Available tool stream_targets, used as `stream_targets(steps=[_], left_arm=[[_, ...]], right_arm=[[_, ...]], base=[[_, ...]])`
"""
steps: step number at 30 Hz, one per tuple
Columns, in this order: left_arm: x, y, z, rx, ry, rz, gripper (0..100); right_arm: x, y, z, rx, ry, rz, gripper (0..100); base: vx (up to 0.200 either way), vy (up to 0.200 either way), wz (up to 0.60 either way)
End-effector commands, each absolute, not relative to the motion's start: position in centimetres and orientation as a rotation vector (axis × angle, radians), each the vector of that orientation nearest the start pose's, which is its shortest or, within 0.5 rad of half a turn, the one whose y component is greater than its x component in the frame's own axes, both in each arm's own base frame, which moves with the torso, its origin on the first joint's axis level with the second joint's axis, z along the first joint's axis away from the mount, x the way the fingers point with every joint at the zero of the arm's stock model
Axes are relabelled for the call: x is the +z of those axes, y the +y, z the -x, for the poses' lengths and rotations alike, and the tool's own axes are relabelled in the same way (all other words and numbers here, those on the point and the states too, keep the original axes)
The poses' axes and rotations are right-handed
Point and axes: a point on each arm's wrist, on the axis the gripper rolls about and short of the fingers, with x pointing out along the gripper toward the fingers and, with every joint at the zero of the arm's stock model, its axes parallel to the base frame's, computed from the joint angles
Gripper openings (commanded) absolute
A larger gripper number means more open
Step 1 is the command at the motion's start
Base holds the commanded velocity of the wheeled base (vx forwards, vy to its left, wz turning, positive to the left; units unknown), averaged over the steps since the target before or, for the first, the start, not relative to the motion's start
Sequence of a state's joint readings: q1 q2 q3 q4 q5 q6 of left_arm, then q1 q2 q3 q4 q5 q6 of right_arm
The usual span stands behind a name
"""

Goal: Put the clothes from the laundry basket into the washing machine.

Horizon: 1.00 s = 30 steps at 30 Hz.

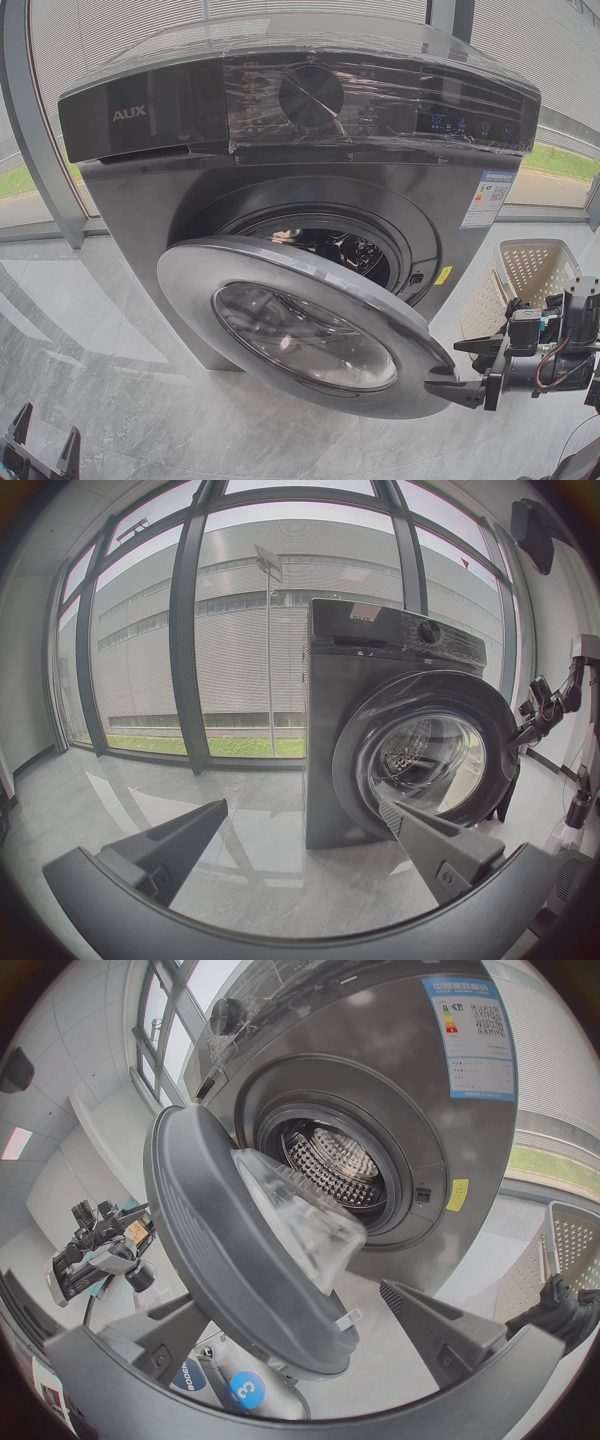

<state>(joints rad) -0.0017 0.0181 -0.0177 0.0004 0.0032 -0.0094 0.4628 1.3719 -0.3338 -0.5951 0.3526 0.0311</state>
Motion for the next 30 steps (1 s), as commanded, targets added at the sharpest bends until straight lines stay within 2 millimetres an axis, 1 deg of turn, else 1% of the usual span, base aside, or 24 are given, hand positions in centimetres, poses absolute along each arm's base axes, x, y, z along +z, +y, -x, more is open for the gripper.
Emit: stream_targets(steps=[1,4,8,10,14,20,23,25,27,30], left_arm=[[7.6,0.0,2.3,0.003,0.002,0.009,100],[7.6,0.0,2.3,0.003,0.002,0.009,100],[7.6,0.0,2.3,0.003,0.002,0.008,100],[7.6,0.0,2.3,0.003,0.002,0.008,100],[7.6,0.0,2.3,0.002,0.002,0.009,100],[7.6,0.0,2.3,0.002,0.0,0.009,100],[7.6,0.0,2.3,0.0,0.002,0.009,100],[7.6,0.0,2.3,0.0,0.002,0.009,100],[7.6,0.0,2.3,0.002,0.002,0.009,100],[7.6,0.0,2.3,0.0,0.002,0.009,100]], right_arm=[[12.9,10.2,-17.2,0.822,0.522,0.006,100],[12.6,10.6,-16.9,0.848,0.521,0.009,100],[12.2,10.6,-16.1,0.866,0.527,0.014,100],[12.0,10.4,-15.6,0.871,0.534,0.016,100],[12.4,9.7,-14.5,0.873,0.505,0.01,100],[14.0,8.8,-13.2,0.873,0.407,-0.005,100],[15.6,8.1,-12.2,0.869,0.331,-0.063,100],[16.3,7.8,-11.9,0.858,0.301,-0.106,100],[17.3,7.3,-12.2,0.817,0.265,-0.138,100],[18.2,6.4,-13.5,0.729,0.235,-0.158,100]], base=[[-0.2,0.0,0.0],[0.0,0.0,0.0],[0.0,0.0,0.0],[0.0,0.0,0.0],[0.0,0.0,0.0],[0.0,0.0,0.0],[0.0,0.0,0.0],[0.0,0.0,0.0],[0.0,0.0,0.0],[0.0,0.0,0.0]])
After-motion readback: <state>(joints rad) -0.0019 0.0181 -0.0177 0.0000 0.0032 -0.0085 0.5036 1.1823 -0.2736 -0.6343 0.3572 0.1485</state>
